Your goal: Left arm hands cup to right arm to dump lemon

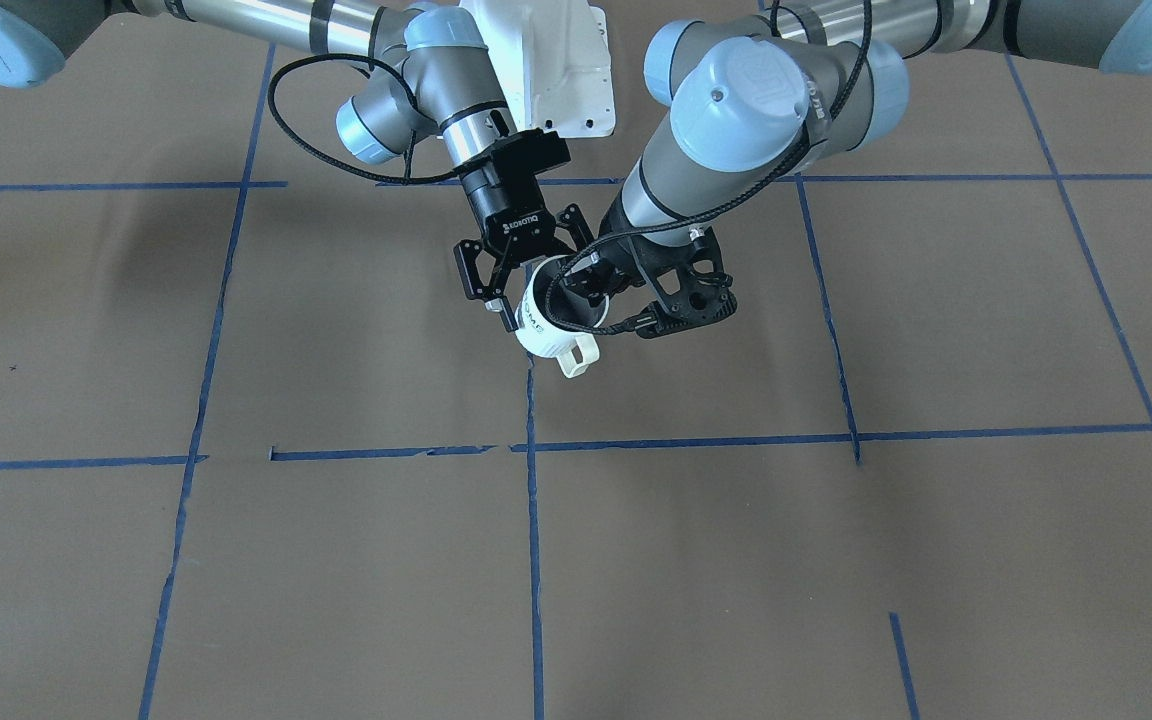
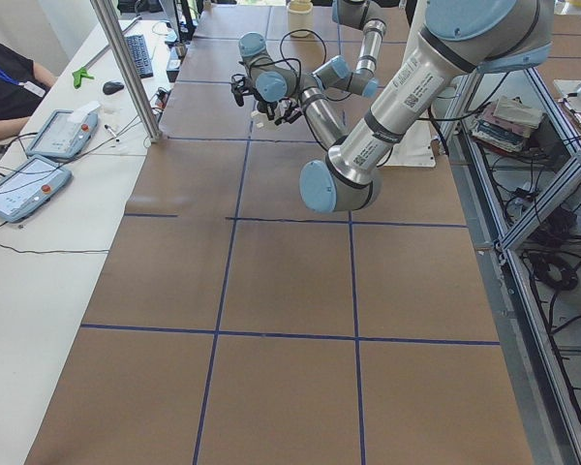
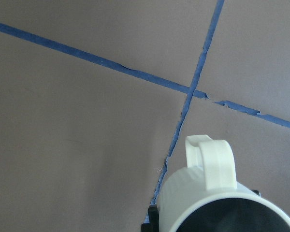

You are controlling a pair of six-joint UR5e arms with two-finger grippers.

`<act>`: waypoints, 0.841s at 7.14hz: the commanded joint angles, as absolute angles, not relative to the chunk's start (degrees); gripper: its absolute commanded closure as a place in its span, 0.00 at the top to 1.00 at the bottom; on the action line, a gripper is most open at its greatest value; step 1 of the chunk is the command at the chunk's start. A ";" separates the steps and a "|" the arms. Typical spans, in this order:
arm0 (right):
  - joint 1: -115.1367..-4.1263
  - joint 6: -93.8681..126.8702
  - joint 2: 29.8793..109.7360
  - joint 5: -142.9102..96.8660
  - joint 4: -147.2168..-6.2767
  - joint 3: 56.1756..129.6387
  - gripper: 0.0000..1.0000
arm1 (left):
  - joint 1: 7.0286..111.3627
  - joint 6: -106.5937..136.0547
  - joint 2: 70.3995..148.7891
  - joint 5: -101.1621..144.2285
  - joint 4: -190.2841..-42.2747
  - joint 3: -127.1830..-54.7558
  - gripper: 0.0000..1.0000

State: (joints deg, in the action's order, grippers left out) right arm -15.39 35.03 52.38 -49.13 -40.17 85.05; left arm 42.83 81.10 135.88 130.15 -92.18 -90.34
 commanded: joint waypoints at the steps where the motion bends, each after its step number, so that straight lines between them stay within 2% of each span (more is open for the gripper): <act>1: -15.38 35.07 52.38 -49.13 -40.08 85.08 1.00 | 43.33 81.04 136.05 129.64 -94.03 -87.38 0.00; 4: -15.03 34.46 53.08 -49.13 -40.17 85.87 1.00 | 50.25 76.48 135.62 127.88 -93.96 -84.90 0.00; 6: -14.94 34.72 53.61 -49.13 -38.77 87.35 1.00 | 54.30 65.72 129.77 128.41 -92.47 -85.95 0.00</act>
